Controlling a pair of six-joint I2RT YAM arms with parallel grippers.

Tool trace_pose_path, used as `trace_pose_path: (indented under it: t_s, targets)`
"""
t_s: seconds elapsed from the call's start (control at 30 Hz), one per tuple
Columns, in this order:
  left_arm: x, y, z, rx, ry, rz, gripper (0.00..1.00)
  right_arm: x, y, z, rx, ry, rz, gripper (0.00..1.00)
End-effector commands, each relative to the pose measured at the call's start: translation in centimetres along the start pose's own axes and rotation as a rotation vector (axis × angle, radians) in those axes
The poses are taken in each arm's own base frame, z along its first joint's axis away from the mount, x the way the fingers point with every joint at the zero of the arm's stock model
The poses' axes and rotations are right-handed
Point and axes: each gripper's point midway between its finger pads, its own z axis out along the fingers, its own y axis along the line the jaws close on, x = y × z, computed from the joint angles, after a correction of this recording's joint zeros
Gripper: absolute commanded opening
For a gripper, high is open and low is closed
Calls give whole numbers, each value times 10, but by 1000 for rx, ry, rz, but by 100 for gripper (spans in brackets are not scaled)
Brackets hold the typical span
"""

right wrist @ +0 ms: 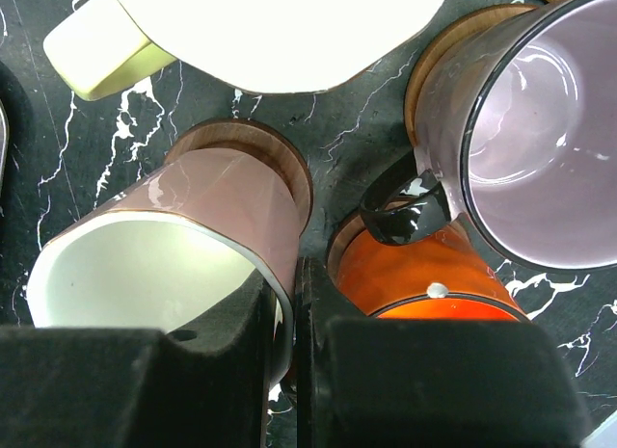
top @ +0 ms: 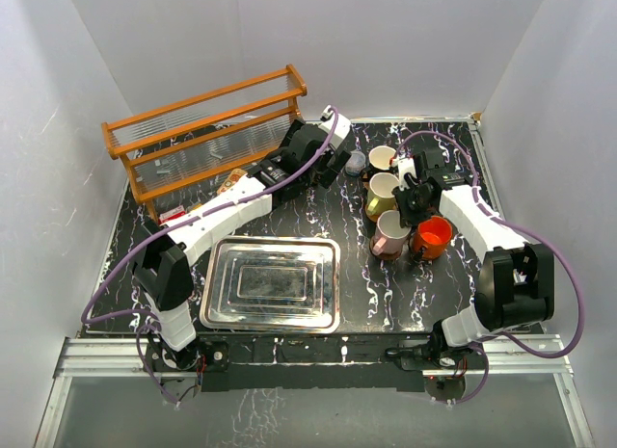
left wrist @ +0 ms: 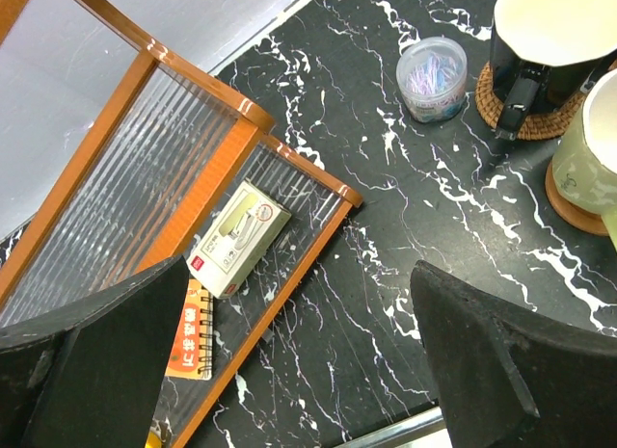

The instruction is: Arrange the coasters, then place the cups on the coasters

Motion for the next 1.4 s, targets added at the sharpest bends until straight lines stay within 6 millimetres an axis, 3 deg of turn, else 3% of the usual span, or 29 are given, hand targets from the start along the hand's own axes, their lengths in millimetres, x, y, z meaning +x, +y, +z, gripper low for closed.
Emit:
trace_pose_path:
  t_s: [0.0, 0.67, 1.17, 1.37]
  targets:
    - [-15, 12, -16, -8, -47, -16, 99, -35, 4, -15, -24, -109, -37, 0]
    - [-13, 12, -16, -8, -45, -10, 99, -31, 1, -8, -17, -85, -61, 0]
    - [-12, 13, -16, -8, -43, -8, 99, -33, 0, -9, -13, -85, -76, 26]
    - [-11, 13, -16, -9, -42, 0, 99, -46, -3, -22, 7, -120, -89, 33]
